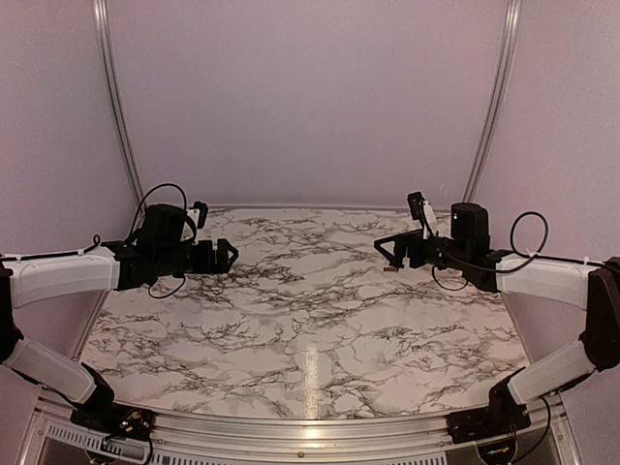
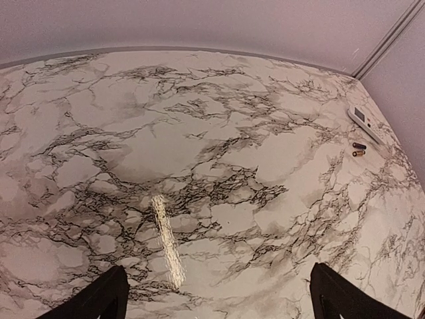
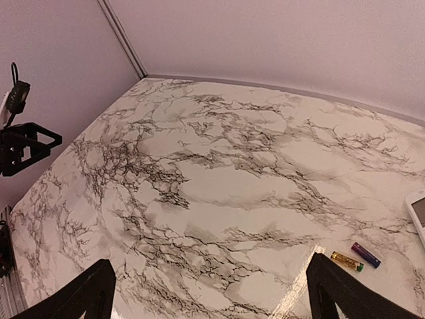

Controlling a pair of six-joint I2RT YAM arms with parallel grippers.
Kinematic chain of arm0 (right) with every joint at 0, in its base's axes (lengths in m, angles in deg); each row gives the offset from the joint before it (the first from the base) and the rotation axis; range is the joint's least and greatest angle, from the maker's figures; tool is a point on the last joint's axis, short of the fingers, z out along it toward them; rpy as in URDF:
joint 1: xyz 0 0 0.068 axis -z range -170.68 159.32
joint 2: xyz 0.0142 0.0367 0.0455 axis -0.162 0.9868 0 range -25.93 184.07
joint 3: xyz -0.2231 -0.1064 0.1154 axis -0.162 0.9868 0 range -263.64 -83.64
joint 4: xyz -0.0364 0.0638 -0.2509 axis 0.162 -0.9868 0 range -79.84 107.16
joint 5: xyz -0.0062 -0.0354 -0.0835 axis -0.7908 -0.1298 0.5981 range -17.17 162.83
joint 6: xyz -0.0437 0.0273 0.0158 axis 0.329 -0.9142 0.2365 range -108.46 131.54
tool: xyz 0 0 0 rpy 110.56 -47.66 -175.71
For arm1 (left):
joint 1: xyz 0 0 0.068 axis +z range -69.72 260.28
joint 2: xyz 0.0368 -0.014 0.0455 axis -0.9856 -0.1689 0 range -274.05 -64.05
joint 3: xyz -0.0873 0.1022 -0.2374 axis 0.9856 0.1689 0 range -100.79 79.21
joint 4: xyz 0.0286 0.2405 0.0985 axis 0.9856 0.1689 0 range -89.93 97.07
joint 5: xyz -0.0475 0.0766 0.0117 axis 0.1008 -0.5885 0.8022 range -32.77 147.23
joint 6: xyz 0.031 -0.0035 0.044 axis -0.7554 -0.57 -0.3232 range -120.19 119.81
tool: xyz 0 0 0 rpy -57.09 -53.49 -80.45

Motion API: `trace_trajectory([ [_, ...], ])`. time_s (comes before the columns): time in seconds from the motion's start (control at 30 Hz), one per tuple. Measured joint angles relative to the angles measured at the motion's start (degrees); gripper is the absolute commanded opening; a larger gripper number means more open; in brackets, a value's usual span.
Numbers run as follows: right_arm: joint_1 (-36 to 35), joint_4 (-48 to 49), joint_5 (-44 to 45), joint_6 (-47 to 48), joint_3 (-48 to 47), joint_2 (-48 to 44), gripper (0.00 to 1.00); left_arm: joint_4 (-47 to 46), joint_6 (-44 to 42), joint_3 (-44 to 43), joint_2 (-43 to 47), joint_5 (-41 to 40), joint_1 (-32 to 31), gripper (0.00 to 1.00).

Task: Load the batteries into the remote control
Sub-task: Move the remote control to the center of the board.

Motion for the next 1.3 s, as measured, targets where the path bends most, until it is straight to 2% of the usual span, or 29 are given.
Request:
trace_trajectory([
  [0.17, 1.7, -3.3, -1.2, 2.5, -2.1, 0.6, 0.99, -1.2, -0.4, 0.0, 0.0, 0.2, -0.3, 0.99],
  [0.3, 6.4, -6.0, -0.6, 4.9, -6.1, 1.9, 0.99, -1.8, -0.5, 0.0, 0.0, 1.2, -0.3, 0.99],
  [0.7, 16.3, -15.4, 6.9, 14.1, -18.2, 12.7, 0.99, -3.1, -1.2, 0.0, -1.6, 7.9, -0.6, 0.99],
  [0.9, 17.5, -20.9, 10.6, 17.5, -24.2, 22.6, 0.97, -4.2, -1.2, -0.1, -1.8, 11.6, -0.7, 0.99],
  [1.3, 17.6, -28.4, 11.7, 23.2, -38.4, 38.0, 0.96, -4.5, -1.3, -1.0, -2.2, 16.4, -1.9, 0.99],
])
